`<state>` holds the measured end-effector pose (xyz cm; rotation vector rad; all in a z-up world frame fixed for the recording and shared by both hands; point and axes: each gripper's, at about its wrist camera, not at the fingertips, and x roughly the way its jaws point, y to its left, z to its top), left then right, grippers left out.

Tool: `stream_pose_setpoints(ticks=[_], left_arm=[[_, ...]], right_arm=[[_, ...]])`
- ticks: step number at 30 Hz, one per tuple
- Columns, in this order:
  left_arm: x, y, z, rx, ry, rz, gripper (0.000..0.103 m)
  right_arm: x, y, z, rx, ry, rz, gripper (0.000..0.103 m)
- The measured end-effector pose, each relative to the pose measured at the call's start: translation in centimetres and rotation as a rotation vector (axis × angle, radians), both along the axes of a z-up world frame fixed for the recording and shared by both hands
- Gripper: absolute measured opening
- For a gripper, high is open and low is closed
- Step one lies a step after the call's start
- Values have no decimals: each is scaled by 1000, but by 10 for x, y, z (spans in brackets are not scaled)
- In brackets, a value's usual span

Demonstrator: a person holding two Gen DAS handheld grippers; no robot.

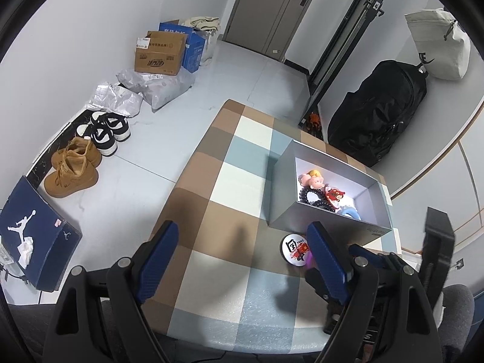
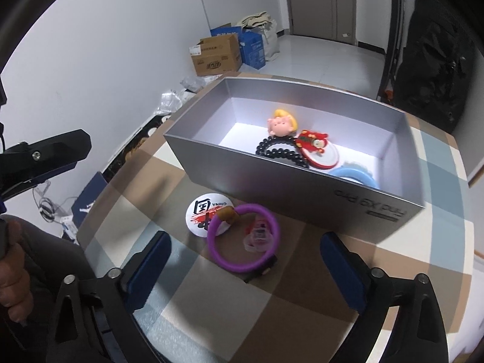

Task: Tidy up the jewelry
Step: 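Grasp the purple ring with the right gripper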

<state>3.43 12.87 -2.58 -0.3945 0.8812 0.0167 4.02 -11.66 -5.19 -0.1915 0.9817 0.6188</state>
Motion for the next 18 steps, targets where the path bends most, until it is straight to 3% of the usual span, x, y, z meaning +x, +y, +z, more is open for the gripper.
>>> stream_pose_setpoints(ticks=[7,14,18], left_arm=[[1,5,0,-25,9,4,83],[2,6,0,-31,11,5,83],[2,6,0,-31,14,6,83]], right_arm=[[-2,11,-9,-77,-40,22,83],[-1,9,-11,-75,-37,21,73],[0,9,-9,-73,-36,31,59]])
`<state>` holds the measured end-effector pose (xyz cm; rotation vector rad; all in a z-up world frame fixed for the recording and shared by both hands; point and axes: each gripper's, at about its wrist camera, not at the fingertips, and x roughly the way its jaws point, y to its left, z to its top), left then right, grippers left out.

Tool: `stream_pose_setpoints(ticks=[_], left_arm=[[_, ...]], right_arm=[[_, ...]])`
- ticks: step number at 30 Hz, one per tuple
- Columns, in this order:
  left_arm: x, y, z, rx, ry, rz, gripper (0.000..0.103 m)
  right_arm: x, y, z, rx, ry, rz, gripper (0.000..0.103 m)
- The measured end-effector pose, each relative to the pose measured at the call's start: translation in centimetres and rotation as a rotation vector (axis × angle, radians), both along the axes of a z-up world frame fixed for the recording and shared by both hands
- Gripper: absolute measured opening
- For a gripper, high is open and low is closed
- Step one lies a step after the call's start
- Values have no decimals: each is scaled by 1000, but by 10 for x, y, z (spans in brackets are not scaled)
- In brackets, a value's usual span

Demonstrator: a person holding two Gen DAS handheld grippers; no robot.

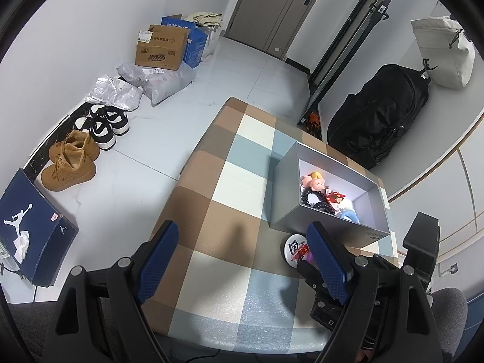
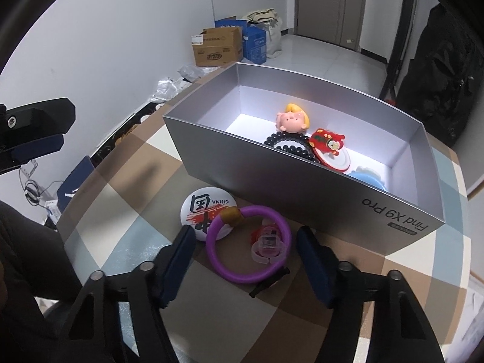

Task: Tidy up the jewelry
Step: 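Grasp the purple ring with the right gripper, then grasp the white round badge with the left gripper while the right holds the purple ring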

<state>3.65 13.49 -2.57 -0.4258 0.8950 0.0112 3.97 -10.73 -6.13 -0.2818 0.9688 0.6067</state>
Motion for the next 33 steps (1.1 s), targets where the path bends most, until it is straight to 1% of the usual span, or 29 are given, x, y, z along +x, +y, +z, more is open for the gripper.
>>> stream_pose_setpoints(ticks=[3,7,15,22,27,33], left_arm=[[0,-1,-1,-1,3,-1,83],[1,-1,-1,-1,4,1,83],[1,1,-3,2,12,9,83],[5,0,-8,4,47,10,83],[10,-7,-16,-10,81,-20,83],[14,-28,-23,34,100,-92,83]], right_arm=[[0,0,1,5,4,-1,54],[1,-3,2,29,23,-10,52],[-1,-4,7,54,13,-20,52],[1,-11,15,91,23,-26,52],[2,-21,21,114,31,-41,52],[-3,-38,32,150,25,-59,52]])
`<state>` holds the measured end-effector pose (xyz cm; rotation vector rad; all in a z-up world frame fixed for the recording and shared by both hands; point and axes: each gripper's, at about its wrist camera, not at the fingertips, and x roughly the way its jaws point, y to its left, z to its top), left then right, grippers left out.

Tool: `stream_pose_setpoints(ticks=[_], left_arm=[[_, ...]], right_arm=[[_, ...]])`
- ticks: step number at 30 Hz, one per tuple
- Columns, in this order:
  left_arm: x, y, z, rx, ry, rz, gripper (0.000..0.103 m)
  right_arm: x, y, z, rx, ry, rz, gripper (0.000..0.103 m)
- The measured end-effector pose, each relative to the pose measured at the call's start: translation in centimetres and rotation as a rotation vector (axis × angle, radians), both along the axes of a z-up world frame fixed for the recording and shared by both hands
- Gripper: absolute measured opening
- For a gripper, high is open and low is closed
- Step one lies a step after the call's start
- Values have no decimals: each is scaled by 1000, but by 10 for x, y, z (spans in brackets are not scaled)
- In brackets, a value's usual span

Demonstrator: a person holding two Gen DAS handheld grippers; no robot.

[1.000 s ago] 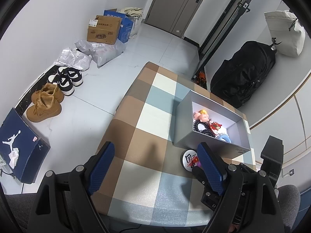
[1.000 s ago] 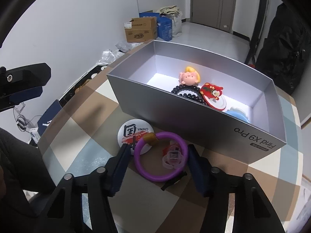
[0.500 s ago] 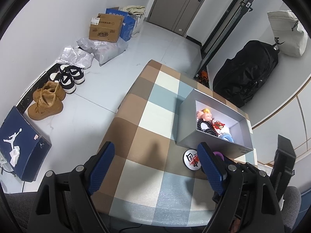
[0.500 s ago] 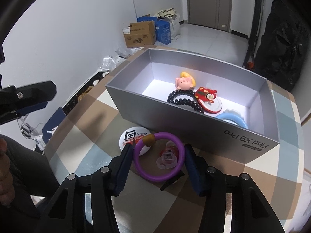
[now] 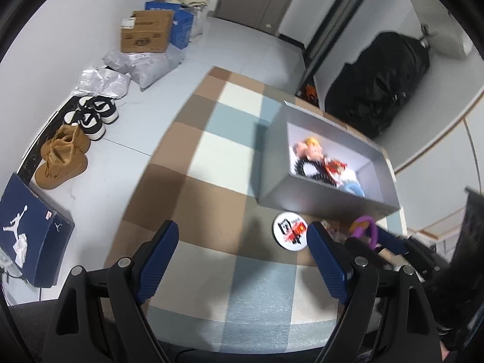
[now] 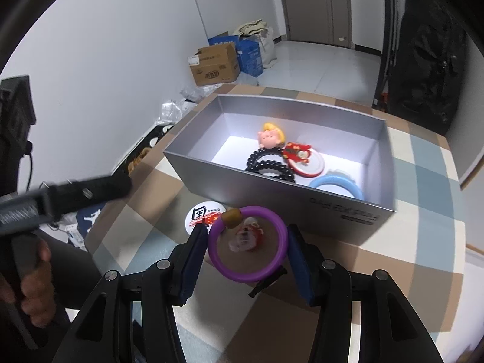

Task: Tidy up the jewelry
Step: 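Grasp the white round badge with the left gripper while the right holds the purple ring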

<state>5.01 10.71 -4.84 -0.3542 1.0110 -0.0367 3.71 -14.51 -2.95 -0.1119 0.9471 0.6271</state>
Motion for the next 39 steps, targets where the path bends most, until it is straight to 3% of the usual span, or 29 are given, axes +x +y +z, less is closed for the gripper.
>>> stream_pose_setpoints(ticks=[6,13,28,34,39], left_arm=[[3,-19,-7,33,21,-62,82],[8,-37,-17,71,63,-114,65],[11,-63,-21,238,45,-180,63],[15,-64,-19,263,32,-184,37],[17,-65,-20,257,35,-200,38]], right_arm=[[-1,-23,14,44,-8,-36,52],[0,-54,25,91,-9,-96,52],[2,-80,38,152,-11,-130,52],[2,-83,42,169,-15,-132,52],[3,-83,42,174,-12,-130,52]])
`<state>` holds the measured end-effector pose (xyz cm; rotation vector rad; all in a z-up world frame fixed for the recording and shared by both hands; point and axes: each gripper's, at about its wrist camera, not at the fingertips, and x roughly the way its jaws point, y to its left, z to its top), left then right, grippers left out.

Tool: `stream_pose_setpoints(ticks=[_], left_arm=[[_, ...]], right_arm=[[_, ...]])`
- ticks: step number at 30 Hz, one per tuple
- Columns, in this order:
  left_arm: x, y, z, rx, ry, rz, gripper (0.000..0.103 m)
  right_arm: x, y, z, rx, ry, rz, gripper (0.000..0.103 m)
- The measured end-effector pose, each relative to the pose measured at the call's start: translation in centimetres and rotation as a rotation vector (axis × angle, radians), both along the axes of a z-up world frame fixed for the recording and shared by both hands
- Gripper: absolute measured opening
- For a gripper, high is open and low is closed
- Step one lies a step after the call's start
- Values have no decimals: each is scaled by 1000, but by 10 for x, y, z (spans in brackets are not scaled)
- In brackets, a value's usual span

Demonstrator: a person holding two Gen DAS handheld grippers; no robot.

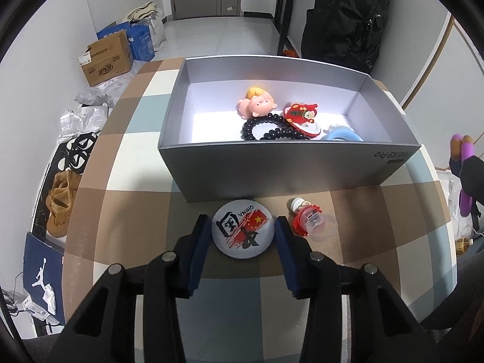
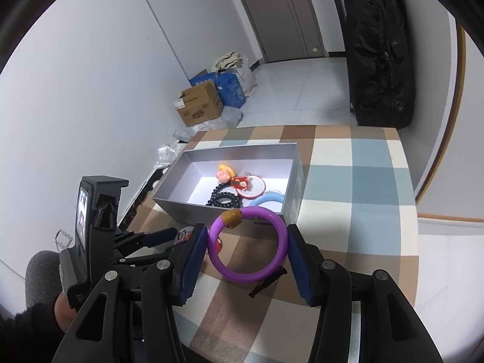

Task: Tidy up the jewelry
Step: 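Grasp the white round badge with the left gripper while the right holds the purple ring, then carry the badge and purple ring over the grey box with both grippers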

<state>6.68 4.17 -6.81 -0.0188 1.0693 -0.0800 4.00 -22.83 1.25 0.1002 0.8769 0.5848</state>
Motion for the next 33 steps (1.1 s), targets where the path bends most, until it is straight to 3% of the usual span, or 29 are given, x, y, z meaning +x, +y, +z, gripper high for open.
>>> stream_pose_setpoints(ticks=[14,24,33], left_arm=[[-4,2,12,-68,-20,11,38],[-15,7,48,-207,-150,21,38],[-11,15,63,-291,-209,19,38]], right_arm=[[0,5,1,-3,4,-2,52],[1,14,3,4,-4,14,52],[9,20,7,29,-1,17,52]])
